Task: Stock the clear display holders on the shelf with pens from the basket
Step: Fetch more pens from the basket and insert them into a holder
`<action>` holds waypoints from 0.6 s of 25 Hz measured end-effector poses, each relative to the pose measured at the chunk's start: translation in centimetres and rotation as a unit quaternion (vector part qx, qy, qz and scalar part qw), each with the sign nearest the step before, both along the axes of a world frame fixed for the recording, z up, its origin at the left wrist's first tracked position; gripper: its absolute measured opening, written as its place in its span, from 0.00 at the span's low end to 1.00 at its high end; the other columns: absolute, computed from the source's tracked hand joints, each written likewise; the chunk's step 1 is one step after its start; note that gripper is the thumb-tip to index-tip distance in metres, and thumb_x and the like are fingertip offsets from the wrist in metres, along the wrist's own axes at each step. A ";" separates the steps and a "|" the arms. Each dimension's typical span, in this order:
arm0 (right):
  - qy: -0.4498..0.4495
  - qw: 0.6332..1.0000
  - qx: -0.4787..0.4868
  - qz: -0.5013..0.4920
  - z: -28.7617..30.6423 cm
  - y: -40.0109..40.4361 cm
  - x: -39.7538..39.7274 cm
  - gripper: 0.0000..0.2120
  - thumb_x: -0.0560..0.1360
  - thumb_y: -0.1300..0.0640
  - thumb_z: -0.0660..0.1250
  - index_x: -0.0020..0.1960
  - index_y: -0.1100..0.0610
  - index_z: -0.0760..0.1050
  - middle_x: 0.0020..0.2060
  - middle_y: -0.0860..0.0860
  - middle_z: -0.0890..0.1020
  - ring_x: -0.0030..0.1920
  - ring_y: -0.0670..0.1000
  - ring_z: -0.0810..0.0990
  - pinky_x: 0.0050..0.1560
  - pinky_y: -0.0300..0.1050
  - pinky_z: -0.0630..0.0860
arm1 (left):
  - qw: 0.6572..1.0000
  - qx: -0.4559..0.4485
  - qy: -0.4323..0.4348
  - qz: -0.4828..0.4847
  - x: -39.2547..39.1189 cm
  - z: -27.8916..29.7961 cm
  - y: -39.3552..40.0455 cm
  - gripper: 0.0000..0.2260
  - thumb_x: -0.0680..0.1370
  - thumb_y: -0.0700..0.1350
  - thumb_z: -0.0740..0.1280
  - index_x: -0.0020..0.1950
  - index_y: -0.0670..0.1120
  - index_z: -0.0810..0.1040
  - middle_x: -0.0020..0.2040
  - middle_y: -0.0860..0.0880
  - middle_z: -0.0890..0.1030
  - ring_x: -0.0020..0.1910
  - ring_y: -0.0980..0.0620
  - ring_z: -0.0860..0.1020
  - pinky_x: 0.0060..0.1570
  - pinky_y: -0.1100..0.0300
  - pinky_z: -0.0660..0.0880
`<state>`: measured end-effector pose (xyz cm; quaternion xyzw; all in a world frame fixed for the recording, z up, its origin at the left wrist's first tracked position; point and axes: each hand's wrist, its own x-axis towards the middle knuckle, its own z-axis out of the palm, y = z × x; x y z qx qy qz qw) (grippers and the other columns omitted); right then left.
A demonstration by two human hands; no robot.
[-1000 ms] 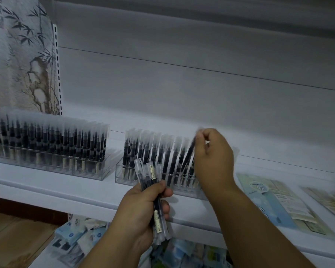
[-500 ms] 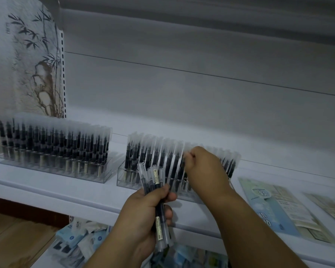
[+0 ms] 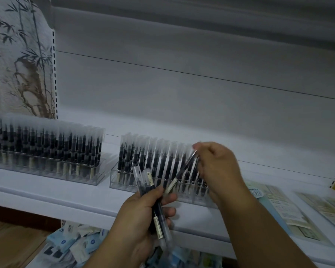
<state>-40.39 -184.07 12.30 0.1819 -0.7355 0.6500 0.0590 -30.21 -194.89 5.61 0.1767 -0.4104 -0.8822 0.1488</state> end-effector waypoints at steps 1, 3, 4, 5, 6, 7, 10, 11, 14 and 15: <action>0.054 0.996 -0.014 -0.063 0.3 0.4 -0.5 0.08 0.80 0.53 0.64 0.48 0.52 0.81 0.37 0.42 0.80 0.37 0.42 0.77 0.41 0.40 0.74 | 1.000 0.001 -0.003 0.006 -0.1 -0.1 -0.1 0.09 0.78 0.41 0.67 0.55 0.37 0.76 0.37 0.40 0.84 0.23 0.48 0.74 0.22 0.60 0.71; 0.150 0.979 0.000 -0.135 0.2 0.6 -0.9 0.09 0.81 0.52 0.63 0.45 0.52 0.79 0.40 0.43 0.80 0.40 0.39 0.77 0.42 0.33 0.72 | 1.000 -0.002 -0.001 0.013 -0.2 -0.1 -0.1 0.08 0.78 0.42 0.68 0.53 0.39 0.76 0.34 0.42 0.82 0.23 0.49 0.72 0.22 0.59 0.70; 0.175 0.974 0.014 -0.141 -0.1 0.5 -0.9 0.09 0.81 0.52 0.62 0.45 0.51 0.78 0.40 0.43 0.80 0.39 0.38 0.77 0.40 0.30 0.70 | 1.000 -0.003 0.000 0.013 -0.3 -0.1 0.0 0.08 0.77 0.42 0.68 0.52 0.39 0.76 0.33 0.42 0.81 0.22 0.49 0.71 0.22 0.59 0.69; 0.193 0.971 0.032 -0.139 -0.4 0.2 -1.0 0.09 0.81 0.52 0.62 0.45 0.51 0.77 0.41 0.44 0.80 0.40 0.39 0.77 0.40 0.31 0.70 | 1.000 -0.006 0.002 0.013 -0.4 0.0 0.1 0.07 0.77 0.43 0.68 0.51 0.40 0.76 0.32 0.43 0.80 0.23 0.49 0.71 0.22 0.59 0.69; 0.205 0.968 0.047 -0.134 -0.8 0.0 -1.1 0.08 0.81 0.52 0.61 0.47 0.50 0.77 0.42 0.44 0.80 0.42 0.41 0.78 0.42 0.33 0.70 | 1.000 -0.009 0.004 0.013 -0.5 0.0 0.2 0.08 0.77 0.43 0.68 0.50 0.40 0.76 0.31 0.44 0.78 0.23 0.50 0.70 0.22 0.60 0.68; 0.214 0.966 0.059 -0.129 -1.0 -0.2 -1.3 0.08 0.81 0.51 0.61 0.48 0.50 0.77 0.44 0.44 0.80 0.45 0.44 0.78 0.44 0.36 0.71 | 1.000 -0.010 0.006 0.012 -0.5 0.1 0.2 0.08 0.78 0.44 0.68 0.50 0.40 0.75 0.30 0.45 0.77 0.23 0.50 0.69 0.22 0.60 0.68; 0.241 0.955 0.140 -0.099 -0.6 -0.6 -2.0 0.09 0.81 0.51 0.61 0.47 0.52 0.78 0.44 0.45 0.80 0.46 0.46 0.77 0.46 0.40 0.72 | 1.000 -0.005 0.009 0.008 -0.7 0.2 0.1 0.09 0.78 0.46 0.67 0.51 0.40 0.74 0.30 0.46 0.73 0.23 0.51 0.67 0.21 0.60 0.66; 0.241 0.946 0.202 -0.080 -0.4 -0.9 -2.1 0.10 0.81 0.51 0.61 0.46 0.53 0.77 0.43 0.46 0.80 0.45 0.46 0.77 0.46 0.42 0.74 | 1.000 -0.002 0.006 0.008 -0.7 0.2 0.1 0.09 0.78 0.46 0.67 0.51 0.41 0.74 0.30 0.46 0.73 0.23 0.51 0.67 0.21 0.60 0.65; 0.197 0.925 0.322 -0.047 -1.1 -1.6 -1.9 0.17 0.81 0.49 0.61 0.39 0.58 0.73 0.34 0.52 0.79 0.36 0.53 0.77 0.42 0.50 0.77 | 1.000 -0.004 0.004 -0.003 -0.7 0.3 0.0 0.08 0.80 0.45 0.65 0.52 0.39 0.75 0.30 0.44 0.73 0.23 0.49 0.67 0.24 0.60 0.65; 0.190 0.924 0.327 -0.064 -1.4 -1.6 -1.7 0.19 0.80 0.47 0.62 0.36 0.59 0.71 0.31 0.53 0.77 0.33 0.53 0.76 0.40 0.50 0.76 | 1.000 -0.007 0.006 -0.003 -0.7 0.4 -0.1 0.08 0.80 0.43 0.64 0.52 0.39 0.75 0.30 0.44 0.73 0.23 0.48 0.67 0.24 0.60 0.65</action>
